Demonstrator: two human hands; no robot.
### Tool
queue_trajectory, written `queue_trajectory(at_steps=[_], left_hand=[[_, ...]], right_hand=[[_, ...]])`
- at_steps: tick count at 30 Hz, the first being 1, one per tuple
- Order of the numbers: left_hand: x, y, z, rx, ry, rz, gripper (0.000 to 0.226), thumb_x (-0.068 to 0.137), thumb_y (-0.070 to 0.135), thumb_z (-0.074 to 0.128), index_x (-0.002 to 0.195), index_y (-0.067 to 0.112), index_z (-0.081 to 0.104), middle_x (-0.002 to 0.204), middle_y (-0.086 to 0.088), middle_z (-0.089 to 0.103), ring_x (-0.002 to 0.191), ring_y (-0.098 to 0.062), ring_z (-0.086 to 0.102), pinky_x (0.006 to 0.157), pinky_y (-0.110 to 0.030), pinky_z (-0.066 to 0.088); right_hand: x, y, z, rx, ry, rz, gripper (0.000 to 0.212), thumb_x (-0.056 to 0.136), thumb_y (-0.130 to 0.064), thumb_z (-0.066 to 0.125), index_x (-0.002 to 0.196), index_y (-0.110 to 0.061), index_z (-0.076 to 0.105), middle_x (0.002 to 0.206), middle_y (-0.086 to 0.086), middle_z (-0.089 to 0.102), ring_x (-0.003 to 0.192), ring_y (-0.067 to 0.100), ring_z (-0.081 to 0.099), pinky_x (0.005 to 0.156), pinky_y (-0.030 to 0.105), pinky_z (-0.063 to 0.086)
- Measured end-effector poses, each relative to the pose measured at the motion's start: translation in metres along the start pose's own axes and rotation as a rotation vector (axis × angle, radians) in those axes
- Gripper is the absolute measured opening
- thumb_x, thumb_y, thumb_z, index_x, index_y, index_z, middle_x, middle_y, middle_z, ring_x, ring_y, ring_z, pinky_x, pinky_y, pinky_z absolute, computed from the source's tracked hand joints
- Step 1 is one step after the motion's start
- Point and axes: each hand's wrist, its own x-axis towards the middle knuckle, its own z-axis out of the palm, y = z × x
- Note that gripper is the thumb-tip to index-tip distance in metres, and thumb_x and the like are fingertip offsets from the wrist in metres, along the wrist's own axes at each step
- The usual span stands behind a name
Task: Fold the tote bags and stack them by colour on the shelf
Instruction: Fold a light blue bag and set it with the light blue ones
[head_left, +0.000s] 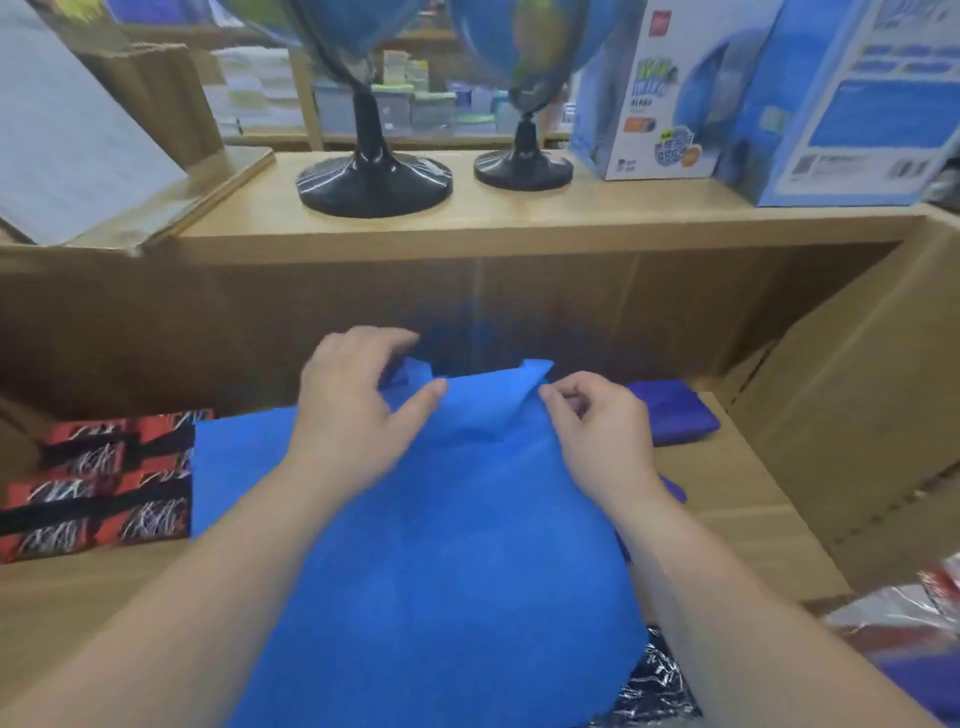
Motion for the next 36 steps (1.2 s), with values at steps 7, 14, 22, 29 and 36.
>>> queue_trajectory(at_steps=[7, 14, 22, 29, 36], left_hand=[[0.038, 0.040, 0.037, -0.099, -0.297, 0.208, 0.018, 0.092, 0.037, 0.068, 0.093, 0.020, 0.070, 0.085, 0.008, 0.066, 0.093, -0.024, 0.059, 0.084, -0.041, 0.046], [0.055, 0.029, 0.043, -0.343, -0.187, -0.058, 0.021, 0.095, 0.021, 0.065, 0.074, 0.020, 0.062, 0.065, 0.007, 0.056, 0.059, -0.004, 0.048, 0.058, -0.022, 0.036], [0.066, 0.028, 0.048, -0.232, -0.189, -0.071, 0.014, 0.099, 0.027, 0.058, 0.088, 0.019, 0.061, 0.078, 0.006, 0.060, 0.076, -0.018, 0.056, 0.071, -0.035, 0.044], [0.011, 0.006, 0.043, 0.167, -0.166, 0.346, 0.045, 0.086, 0.046, 0.059, 0.121, 0.018, 0.064, 0.126, -0.007, 0.059, 0.118, -0.033, 0.051, 0.094, -0.048, 0.040], [-0.089, -0.055, 0.063, 0.453, -0.631, 0.159, 0.073, 0.090, 0.072, 0.034, 0.150, 0.032, 0.044, 0.163, -0.003, 0.032, 0.149, -0.037, 0.028, 0.112, -0.072, 0.022]], right_hand=[[-0.016, -0.021, 0.001, -0.059, -0.003, -0.044, 0.015, 0.095, -0.025, 0.068, 0.080, -0.021, 0.068, 0.071, -0.008, 0.068, 0.072, 0.009, 0.062, 0.064, 0.024, 0.045], [-0.014, -0.015, -0.004, 0.050, -0.046, 0.006, 0.024, 0.098, -0.020, 0.063, 0.074, -0.017, 0.059, 0.062, -0.012, 0.054, 0.061, 0.005, 0.048, 0.056, 0.017, 0.034], [-0.014, -0.006, 0.003, 0.260, -0.221, 0.155, 0.009, 0.096, -0.030, 0.067, 0.087, -0.028, 0.066, 0.083, -0.005, 0.072, 0.076, 0.018, 0.068, 0.069, 0.039, 0.055], [-0.005, 0.040, 0.011, 0.157, -0.091, 0.305, 0.030, 0.085, -0.054, 0.060, 0.089, -0.024, 0.064, 0.086, -0.002, 0.074, 0.083, 0.026, 0.071, 0.076, 0.054, 0.057], [-0.003, 0.036, 0.006, 0.248, -0.127, 0.438, 0.028, 0.083, -0.047, 0.077, 0.099, -0.029, 0.062, 0.080, 0.016, 0.073, 0.079, 0.036, 0.073, 0.072, 0.056, 0.058]])
